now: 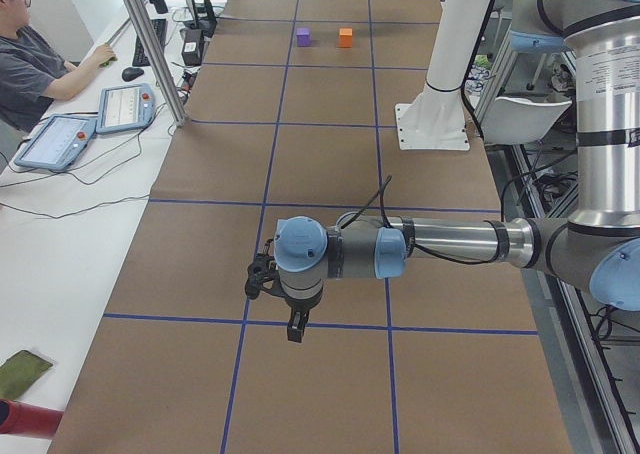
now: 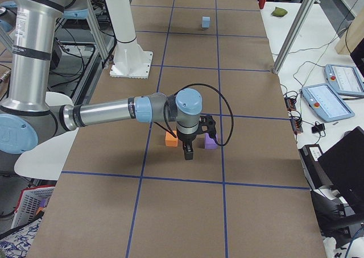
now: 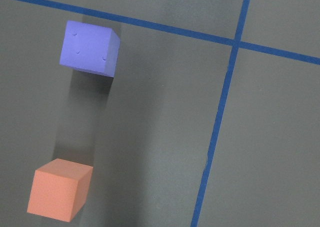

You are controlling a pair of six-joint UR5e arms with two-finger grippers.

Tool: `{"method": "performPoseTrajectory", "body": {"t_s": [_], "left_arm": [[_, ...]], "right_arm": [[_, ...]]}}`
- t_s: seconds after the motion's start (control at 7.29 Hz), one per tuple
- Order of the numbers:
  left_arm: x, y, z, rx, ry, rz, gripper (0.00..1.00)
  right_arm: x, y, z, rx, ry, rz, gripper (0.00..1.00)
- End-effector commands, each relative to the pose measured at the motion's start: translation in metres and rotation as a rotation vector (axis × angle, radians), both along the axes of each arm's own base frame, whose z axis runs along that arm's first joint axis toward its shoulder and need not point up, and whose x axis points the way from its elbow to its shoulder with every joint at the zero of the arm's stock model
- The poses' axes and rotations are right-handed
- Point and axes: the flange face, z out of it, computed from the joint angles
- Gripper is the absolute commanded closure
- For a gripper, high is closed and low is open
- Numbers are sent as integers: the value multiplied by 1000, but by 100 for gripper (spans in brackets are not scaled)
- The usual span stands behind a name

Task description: Place blue block between orange and purple blocks

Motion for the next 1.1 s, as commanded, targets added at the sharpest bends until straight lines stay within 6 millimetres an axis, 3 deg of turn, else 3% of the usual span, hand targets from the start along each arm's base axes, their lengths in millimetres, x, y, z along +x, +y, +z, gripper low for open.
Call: {"method": "performPoseTrajectory", "body": {"t_s": [0.0,0.69,0.96], "left_arm": [[0,2,-2,13,-1,1,0],[6,-7,-32,158,-10,15,0],[27,-13,-32,161,-7,59,0]], "right_arm": [[0,0,-1,1,-2,0,0],[0,-1,-2,3,-3,0,0],[-1,0,-1,1,-3,-2,0]]}}
